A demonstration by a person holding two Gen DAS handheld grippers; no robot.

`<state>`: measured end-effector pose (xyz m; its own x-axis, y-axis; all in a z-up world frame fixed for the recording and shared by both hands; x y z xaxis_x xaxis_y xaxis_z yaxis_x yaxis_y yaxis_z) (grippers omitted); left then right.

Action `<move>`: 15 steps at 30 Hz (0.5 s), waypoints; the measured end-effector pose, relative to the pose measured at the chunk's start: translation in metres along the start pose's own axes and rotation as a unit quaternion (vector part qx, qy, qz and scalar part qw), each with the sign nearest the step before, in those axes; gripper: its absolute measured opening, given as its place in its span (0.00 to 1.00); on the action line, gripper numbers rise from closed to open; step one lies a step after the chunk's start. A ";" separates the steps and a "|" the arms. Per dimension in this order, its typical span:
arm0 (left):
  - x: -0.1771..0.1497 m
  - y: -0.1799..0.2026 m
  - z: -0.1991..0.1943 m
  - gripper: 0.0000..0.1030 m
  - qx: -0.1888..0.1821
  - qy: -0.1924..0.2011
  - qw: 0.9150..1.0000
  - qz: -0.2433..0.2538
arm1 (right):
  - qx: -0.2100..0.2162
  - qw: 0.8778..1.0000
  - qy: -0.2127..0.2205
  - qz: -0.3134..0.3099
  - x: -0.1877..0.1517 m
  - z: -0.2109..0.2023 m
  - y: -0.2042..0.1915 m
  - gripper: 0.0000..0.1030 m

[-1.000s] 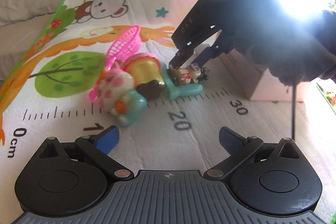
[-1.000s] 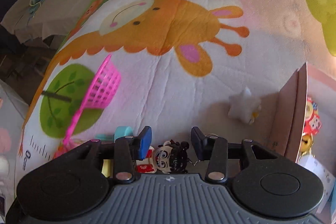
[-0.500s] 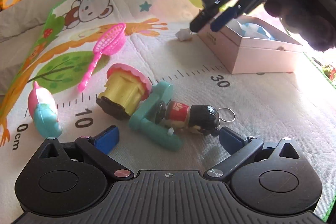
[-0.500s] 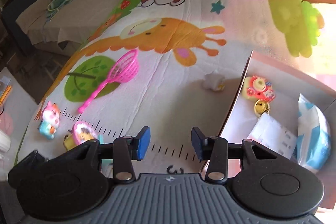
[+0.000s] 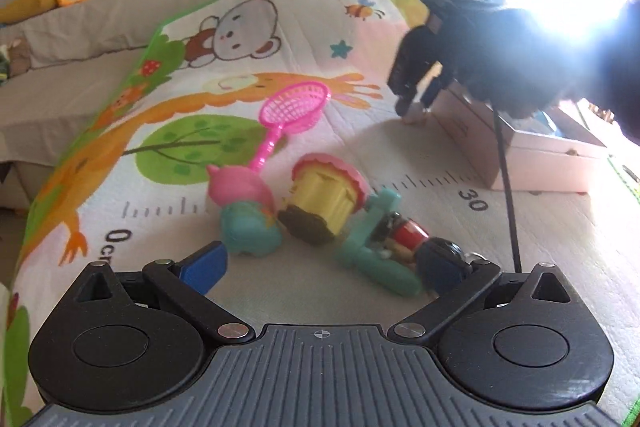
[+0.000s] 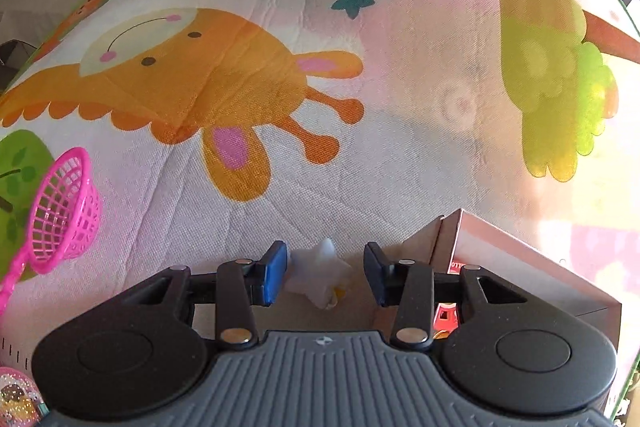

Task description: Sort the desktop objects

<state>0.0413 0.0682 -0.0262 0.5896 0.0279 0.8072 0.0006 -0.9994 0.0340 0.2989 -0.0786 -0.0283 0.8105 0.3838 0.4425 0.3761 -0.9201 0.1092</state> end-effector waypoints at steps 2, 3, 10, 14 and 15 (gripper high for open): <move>0.008 -0.013 0.002 1.00 0.014 0.004 1.000 -0.010 | 0.014 1.000 0.001 -0.006 -0.008 -0.008 -0.006 0.33; 0.011 -0.018 0.004 1.00 0.023 0.003 1.000 -0.013 | 0.023 1.000 0.003 -0.013 -0.014 -0.013 -0.011 0.33; 0.013 -0.016 0.006 1.00 0.008 -0.007 1.000 -0.005 | 0.128 0.991 0.001 -0.042 -0.086 -0.067 -0.047 0.21; 0.007 0.002 0.008 1.00 -0.006 -0.019 1.000 0.017 | 0.155 0.987 0.005 -0.044 -0.139 -0.093 -0.051 0.18; 0.006 0.009 0.007 1.00 -0.017 -0.021 0.999 0.023 | 0.167 0.985 0.001 -0.034 -0.150 -0.097 -0.049 0.18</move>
Point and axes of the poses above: each gripper's, at about its wrist camera, not at the fingertips, and z roughly the way its jaws point, y to its right, x to its top, the point moved 8 cm from there along z, roughly the way its jaws point, and after that the axes turned 5 degrees about x, right-handed, at the moved point
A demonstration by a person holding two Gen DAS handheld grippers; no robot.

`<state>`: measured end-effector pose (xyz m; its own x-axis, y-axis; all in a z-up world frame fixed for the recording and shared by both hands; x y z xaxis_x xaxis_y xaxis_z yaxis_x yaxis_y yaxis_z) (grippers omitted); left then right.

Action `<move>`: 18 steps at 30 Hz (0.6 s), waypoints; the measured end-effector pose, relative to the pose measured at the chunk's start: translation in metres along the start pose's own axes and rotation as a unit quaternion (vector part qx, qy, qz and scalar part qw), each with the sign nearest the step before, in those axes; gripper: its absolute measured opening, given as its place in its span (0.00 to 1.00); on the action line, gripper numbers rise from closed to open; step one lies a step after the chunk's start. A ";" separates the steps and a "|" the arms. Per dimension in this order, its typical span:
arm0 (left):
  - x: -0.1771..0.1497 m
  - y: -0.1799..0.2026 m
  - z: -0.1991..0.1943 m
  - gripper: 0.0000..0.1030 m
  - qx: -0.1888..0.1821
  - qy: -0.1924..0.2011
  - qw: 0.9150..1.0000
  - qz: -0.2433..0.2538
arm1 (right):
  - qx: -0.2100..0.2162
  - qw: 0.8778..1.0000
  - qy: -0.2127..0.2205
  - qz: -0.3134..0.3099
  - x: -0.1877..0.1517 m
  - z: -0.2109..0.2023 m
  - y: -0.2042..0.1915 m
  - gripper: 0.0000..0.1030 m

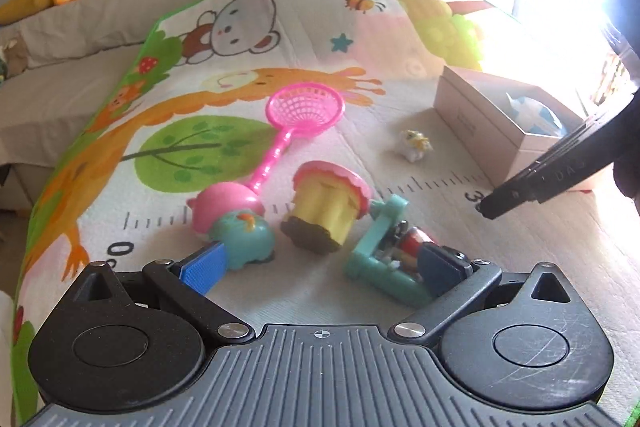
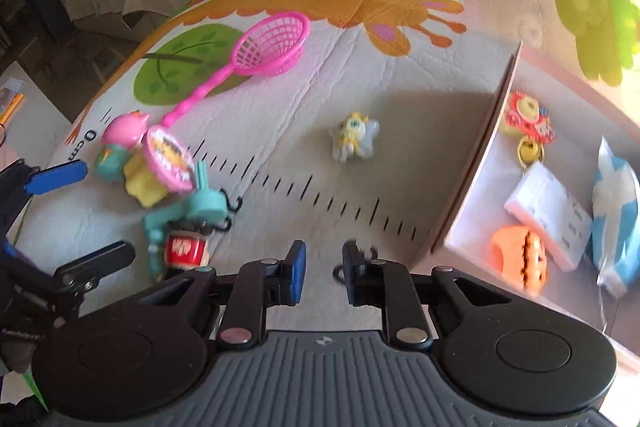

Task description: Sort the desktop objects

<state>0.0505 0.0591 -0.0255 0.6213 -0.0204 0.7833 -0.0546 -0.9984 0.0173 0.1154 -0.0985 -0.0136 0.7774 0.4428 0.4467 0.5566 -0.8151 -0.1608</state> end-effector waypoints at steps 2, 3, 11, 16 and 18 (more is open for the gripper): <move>-0.004 0.018 -0.003 1.00 -0.032 -0.003 0.999 0.017 | -0.002 1.000 0.013 0.013 -0.018 -0.009 0.004 0.18; -0.006 0.028 -0.003 1.00 -0.049 -0.005 0.998 0.025 | -0.011 1.000 0.026 0.011 -0.025 -0.014 0.006 0.18; -0.014 0.081 -0.013 1.00 -0.141 -0.004 0.989 0.054 | 0.006 0.993 0.117 0.030 0.007 -0.036 0.013 0.37; 0.006 0.023 -0.009 1.00 -0.005 0.018 1.000 0.011 | -0.017 0.989 0.145 0.007 0.045 -0.012 -0.006 0.49; 0.013 -0.013 -0.002 1.00 0.058 0.011 0.998 -0.032 | -0.059 0.987 0.147 -0.008 0.058 0.007 -0.007 0.50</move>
Point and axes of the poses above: each gripper's, at about its wrist camera, not at the fingertips, and z roughly the way its jaws point, y to its right, x to its top, the point moved 8 cm from there along z, roughly the way its jaws point, and after that the axes turned 5 degrees about x, right-handed, at the moved point
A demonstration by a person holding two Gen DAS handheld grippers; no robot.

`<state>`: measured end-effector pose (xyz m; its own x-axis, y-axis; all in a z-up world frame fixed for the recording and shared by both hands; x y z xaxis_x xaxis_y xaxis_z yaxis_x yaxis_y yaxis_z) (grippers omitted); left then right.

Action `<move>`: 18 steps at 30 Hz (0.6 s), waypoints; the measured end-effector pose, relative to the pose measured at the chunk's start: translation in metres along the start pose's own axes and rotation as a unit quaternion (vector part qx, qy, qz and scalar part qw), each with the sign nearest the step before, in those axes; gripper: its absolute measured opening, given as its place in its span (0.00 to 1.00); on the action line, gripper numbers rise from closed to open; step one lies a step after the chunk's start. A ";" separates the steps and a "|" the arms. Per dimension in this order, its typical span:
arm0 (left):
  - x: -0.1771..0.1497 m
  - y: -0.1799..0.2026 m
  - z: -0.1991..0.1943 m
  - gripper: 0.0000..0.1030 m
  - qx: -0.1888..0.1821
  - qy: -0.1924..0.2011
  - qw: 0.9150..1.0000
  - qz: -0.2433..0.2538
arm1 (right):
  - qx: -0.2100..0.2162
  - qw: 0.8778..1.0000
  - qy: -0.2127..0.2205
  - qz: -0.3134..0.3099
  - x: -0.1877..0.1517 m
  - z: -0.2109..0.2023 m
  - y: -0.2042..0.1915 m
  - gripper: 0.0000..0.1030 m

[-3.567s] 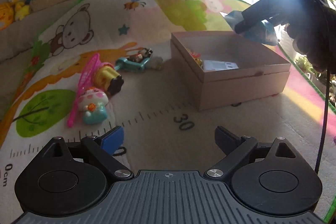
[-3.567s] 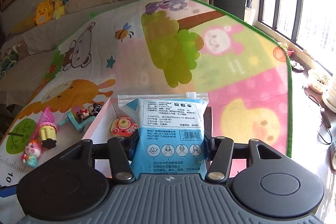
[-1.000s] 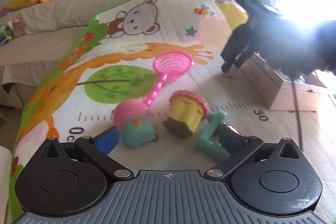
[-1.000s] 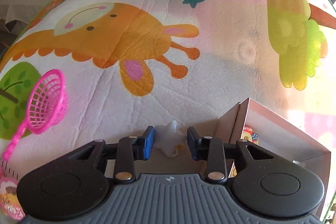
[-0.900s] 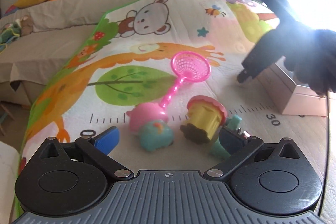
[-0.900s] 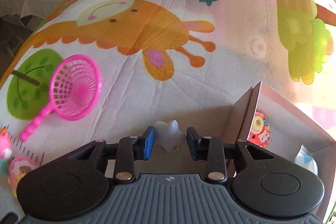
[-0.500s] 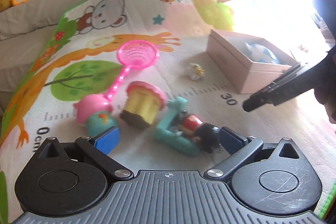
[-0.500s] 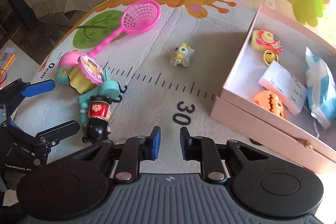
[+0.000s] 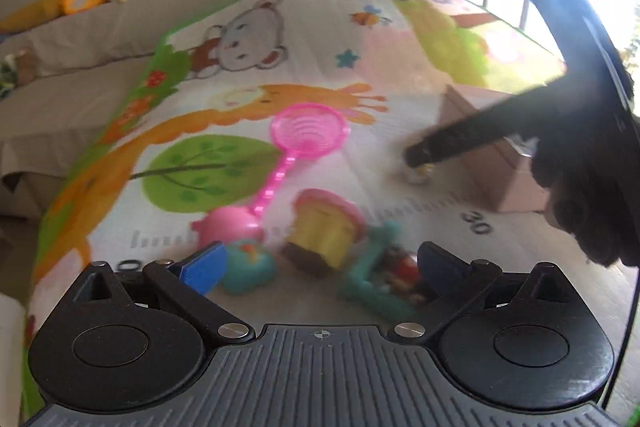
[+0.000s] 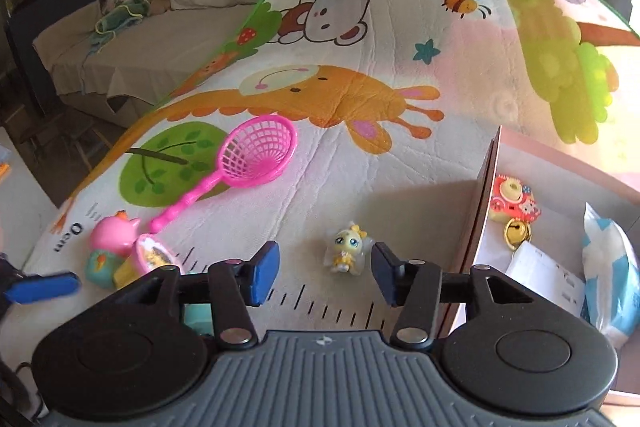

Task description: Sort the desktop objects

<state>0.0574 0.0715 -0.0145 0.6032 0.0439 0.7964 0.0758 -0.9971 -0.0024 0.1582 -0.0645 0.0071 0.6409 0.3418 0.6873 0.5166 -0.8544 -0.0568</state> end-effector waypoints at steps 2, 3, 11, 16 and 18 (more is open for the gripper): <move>0.005 -0.026 0.011 1.00 0.030 -0.007 0.999 -0.036 | -0.028 0.999 -0.004 -0.018 0.002 0.019 -0.001 0.49; 0.007 -0.037 0.016 1.00 0.044 -0.014 0.998 -0.050 | -0.040 0.999 -0.010 -0.023 0.003 0.028 0.001 0.49; 0.002 -0.055 0.048 0.85 0.037 -0.060 0.994 -0.087 | -0.027 0.999 -0.041 -0.008 -0.011 0.042 0.002 0.35; -0.001 -0.043 0.048 0.66 0.024 -0.052 0.996 -0.073 | 0.018 0.999 -0.041 -0.016 -0.036 0.008 -0.015 0.30; -0.002 -0.040 0.045 0.61 0.018 -0.048 0.996 -0.068 | 0.034 0.998 -0.043 -0.011 -0.052 -0.011 -0.016 0.28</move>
Point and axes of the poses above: each gripper's, at about its wrist camera, not at the fingertips, and z roughly the way its jaws point, y to its right, x to its top, the point moved 8 cm from there along z, roughly the way its jaws point, and after that the axes turned 5 degrees about x, right-handed, at the moved point
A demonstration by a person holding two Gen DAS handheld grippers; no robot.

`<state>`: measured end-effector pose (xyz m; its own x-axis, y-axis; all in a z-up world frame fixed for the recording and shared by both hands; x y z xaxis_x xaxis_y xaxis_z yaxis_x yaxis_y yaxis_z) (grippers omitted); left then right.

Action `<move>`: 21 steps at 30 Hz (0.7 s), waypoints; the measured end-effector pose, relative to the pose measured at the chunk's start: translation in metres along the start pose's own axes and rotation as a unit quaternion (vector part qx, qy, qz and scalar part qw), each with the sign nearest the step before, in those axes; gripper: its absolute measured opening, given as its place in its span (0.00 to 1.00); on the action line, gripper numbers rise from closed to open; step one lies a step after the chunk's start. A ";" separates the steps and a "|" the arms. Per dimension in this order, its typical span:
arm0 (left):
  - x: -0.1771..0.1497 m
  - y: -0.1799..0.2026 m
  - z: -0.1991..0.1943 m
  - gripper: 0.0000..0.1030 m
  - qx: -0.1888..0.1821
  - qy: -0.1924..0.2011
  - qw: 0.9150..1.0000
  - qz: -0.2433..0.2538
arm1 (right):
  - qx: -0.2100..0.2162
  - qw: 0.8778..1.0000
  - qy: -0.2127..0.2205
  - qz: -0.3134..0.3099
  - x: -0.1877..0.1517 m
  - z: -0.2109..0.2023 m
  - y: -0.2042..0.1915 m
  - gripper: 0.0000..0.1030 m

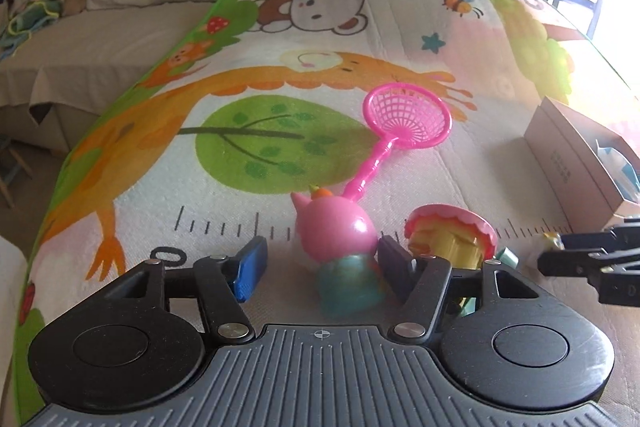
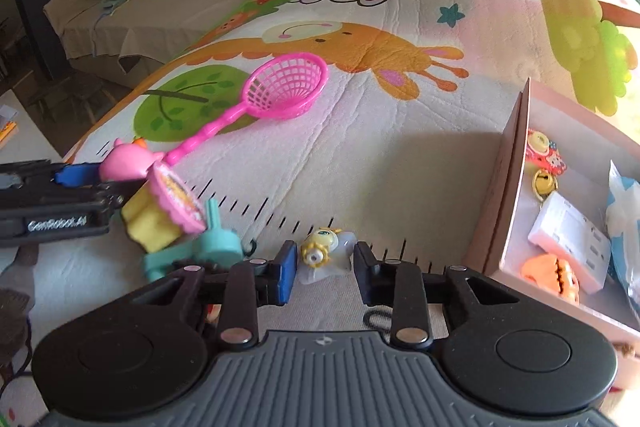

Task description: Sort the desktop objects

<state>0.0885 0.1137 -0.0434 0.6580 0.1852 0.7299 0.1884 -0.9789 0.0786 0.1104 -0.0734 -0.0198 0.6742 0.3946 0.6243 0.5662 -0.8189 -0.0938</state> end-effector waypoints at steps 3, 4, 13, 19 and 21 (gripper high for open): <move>-0.004 0.004 -0.006 0.48 -0.013 0.004 1.000 0.003 | 0.000 1.000 0.004 0.015 -0.027 -0.024 0.008 0.26; -0.006 0.007 -0.009 0.45 -0.019 0.004 1.000 0.004 | -0.007 1.000 0.005 0.020 -0.035 -0.029 0.013 0.26; -0.041 0.056 -0.039 0.32 -0.067 -0.006 0.996 0.065 | -0.065 0.993 0.032 0.089 -0.086 -0.066 0.058 0.25; -0.074 0.088 -0.069 0.32 -0.141 -0.020 0.984 0.104 | -0.073 0.992 0.052 0.084 -0.092 -0.077 0.056 0.37; -0.078 0.091 -0.075 0.39 -0.149 -0.021 0.983 0.109 | -0.083 0.992 0.067 0.074 -0.091 -0.082 0.052 0.50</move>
<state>-0.0004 0.0035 -0.0418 0.6892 -0.0341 0.7238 -0.1779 -0.9763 0.1234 0.0396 -0.1857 -0.0181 0.6679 0.2156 0.7124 0.3731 -0.9252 -0.0697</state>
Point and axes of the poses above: each gripper's, at about its wrist camera, not at the fingertips, and z roughly the way its jaws point, y to its right, x to its top, the point moved 8 cm from there along z, roughly the way its jaws point, and after that the axes turned 5 degrees about x, right-handed, at the moved point
